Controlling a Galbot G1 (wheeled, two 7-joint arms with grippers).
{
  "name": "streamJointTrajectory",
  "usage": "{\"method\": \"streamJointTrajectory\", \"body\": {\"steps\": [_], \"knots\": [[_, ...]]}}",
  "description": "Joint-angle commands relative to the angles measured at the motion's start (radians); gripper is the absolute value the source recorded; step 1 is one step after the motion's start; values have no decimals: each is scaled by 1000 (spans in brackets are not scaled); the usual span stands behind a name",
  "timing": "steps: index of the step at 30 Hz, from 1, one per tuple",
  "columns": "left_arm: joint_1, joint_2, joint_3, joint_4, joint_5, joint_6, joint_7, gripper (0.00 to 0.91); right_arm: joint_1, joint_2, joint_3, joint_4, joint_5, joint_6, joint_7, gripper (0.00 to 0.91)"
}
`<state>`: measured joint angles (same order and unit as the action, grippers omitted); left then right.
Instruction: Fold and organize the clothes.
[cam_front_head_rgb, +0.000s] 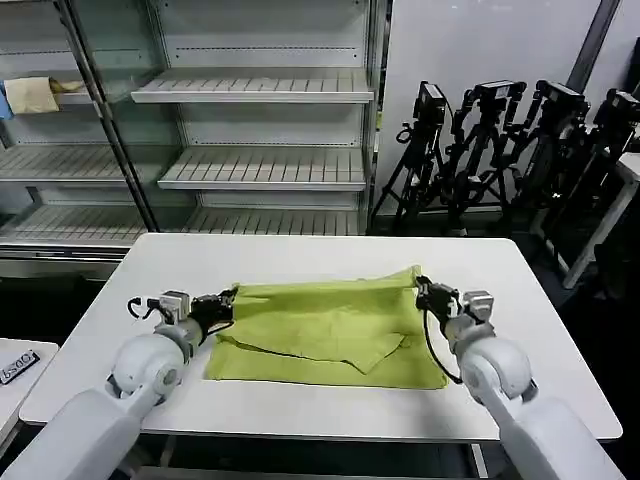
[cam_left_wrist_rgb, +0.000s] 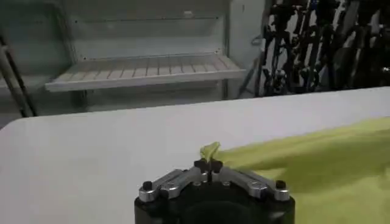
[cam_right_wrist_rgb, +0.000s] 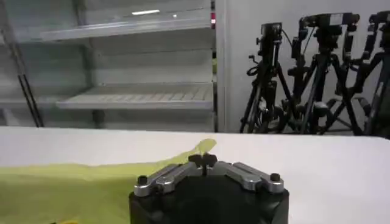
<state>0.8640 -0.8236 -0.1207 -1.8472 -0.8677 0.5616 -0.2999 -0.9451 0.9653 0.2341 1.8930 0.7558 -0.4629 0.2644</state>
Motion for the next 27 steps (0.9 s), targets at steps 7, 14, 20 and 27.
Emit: {"method": "streamJointTrajectory", "body": {"steps": [7, 14, 20, 27], "knots": [[231, 25, -23, -91, 184, -20, 53, 40, -305, -6, 131, 160, -38, -15, -22, 0], [229, 12, -20, -68, 209, -25, 55, 40, -302, 8, 110, 132, -38, -35, -14, 0], [213, 3, -21, -72, 203, -32, 53, 111, -296, 23, 98, 127, -45, -58, -12, 71], [207, -14, -26, -82, 192, -52, 40, 907, -300, 26, 97, 146, -63, -68, -20, 907]]}}
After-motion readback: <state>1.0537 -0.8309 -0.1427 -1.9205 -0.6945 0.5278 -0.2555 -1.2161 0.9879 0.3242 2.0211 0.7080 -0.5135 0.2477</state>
